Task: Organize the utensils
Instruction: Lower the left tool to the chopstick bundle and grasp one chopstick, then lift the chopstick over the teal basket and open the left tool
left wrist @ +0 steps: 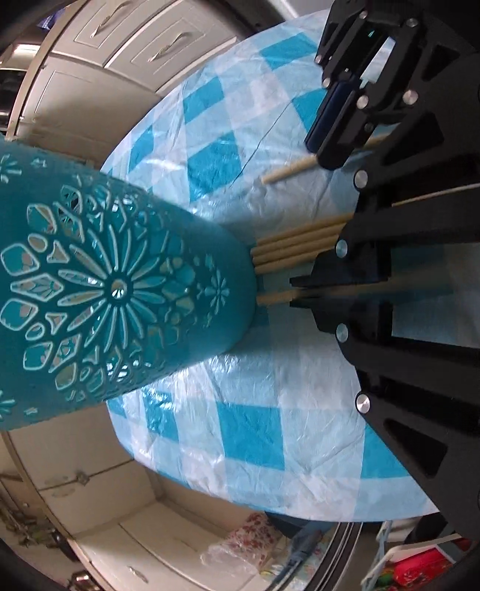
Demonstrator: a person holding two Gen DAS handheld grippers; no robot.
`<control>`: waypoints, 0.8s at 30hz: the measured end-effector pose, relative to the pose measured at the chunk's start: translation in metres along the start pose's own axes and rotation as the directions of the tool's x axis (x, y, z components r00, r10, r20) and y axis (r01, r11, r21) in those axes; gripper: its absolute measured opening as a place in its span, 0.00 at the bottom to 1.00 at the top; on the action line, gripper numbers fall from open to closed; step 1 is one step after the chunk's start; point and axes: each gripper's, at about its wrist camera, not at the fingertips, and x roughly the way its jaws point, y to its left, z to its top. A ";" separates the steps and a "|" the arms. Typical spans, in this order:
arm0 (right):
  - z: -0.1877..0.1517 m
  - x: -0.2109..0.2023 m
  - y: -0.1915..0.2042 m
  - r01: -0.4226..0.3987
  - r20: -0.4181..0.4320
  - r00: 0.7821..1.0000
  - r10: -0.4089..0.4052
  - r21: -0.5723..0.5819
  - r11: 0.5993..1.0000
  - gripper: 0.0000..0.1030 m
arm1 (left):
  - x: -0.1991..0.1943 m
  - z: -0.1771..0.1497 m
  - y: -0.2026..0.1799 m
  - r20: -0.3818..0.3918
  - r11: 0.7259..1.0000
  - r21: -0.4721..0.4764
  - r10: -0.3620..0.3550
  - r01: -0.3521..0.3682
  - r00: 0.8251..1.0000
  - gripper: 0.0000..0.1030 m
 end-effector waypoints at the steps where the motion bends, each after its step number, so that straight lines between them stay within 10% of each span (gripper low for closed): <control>1: 0.000 0.000 0.000 0.000 0.001 1.000 0.000 0.000 1.000 0.11 | -0.001 -0.001 0.001 -0.006 1.000 -0.005 -0.009 0.009 1.000 0.05; 17: -0.004 -0.002 0.000 -0.002 0.023 1.000 0.002 0.001 1.000 0.11 | -0.095 -0.013 0.021 0.110 0.993 -0.054 -0.100 0.106 0.989 0.05; 24: -0.006 -0.003 0.000 -0.003 0.027 1.000 0.003 0.005 1.000 0.11 | -0.181 0.021 0.050 0.359 0.961 -0.122 -0.189 0.247 0.914 0.05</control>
